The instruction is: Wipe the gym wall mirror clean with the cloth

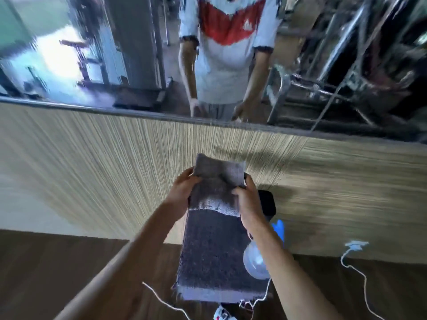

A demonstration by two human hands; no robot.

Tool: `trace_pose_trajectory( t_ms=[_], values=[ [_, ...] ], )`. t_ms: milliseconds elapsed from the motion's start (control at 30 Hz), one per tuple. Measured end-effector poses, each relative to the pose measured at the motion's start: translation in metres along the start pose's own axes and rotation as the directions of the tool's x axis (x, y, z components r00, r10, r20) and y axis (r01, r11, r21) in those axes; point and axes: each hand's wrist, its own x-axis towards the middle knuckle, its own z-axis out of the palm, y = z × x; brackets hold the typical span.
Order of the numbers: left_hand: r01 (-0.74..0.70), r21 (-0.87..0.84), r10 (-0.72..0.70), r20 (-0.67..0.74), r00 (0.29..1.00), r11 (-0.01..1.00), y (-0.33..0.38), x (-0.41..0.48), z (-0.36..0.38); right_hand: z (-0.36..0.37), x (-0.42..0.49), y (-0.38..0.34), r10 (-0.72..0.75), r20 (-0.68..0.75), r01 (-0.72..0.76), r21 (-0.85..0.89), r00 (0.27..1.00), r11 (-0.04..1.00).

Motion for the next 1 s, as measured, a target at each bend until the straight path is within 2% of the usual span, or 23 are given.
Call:
trace_pose_trajectory(
  t_ms=[100, 233, 367, 467, 567, 667, 767, 900, 1000],
  values=[
    [0.015, -0.08, -0.012, 0.042, 0.999, 0.997, 0.052, -0.021, 0.019, 0.001, -0.021, -0.064, -0.115, -0.007, 0.115, 0.066, 0.993, 0.991],
    [-0.158, -0.124, 0.182, 0.212, 0.96, 0.98, 0.108, -0.065, 0.037, 0.006, -0.045, -0.132, -0.269, -0.028, 0.269, -0.01, 0.963, 0.963],
    [-0.37, -0.18, 0.395, 0.128, 0.91, 0.911, 0.135, -0.108, 0.043, 0.013, -0.069, -0.162, -0.338, 0.02, 0.338, -0.002, 0.941, 0.941],
    [-0.479, 0.021, 0.479, -0.029, 0.877, 0.878, 0.137, -0.13, 0.032, 0.023, -0.082, -0.164, -0.336, 0.113, 0.33, 0.065, 0.935, 0.942],
    [-0.531, 0.268, 0.582, -0.165, 0.797, 0.804, 0.13, -0.147, 0.015, 0.039, -0.09, -0.154, -0.299, 0.202, 0.283, 0.107, 0.933, 0.953],
    [-0.546, 0.43, 0.674, -0.242, 0.698, 0.719, 0.118, -0.174, -0.009, 0.063, -0.101, -0.138, -0.289, 0.318, 0.26, 0.131, 0.903, 0.957],
    [-0.472, 0.575, 0.714, -0.316, 0.625, 0.668, 0.099, -0.203, -0.044, 0.092, -0.108, -0.111, -0.264, 0.47, 0.227, 0.135, 0.842, 0.964],
    [-0.271, 0.654, 0.681, -0.522, 0.513, 0.706, 0.069, -0.249, -0.092, 0.143, -0.13, -0.065, -0.196, 0.66, 0.207, 0.063, 0.725, 0.976],
    [-0.194, 0.644, 0.658, -0.634, 0.407, 0.74, 0.057, -0.285, -0.121, 0.183, -0.154, -0.038, -0.151, 0.772, 0.188, 0.041, 0.618, 0.981]
  ],
)
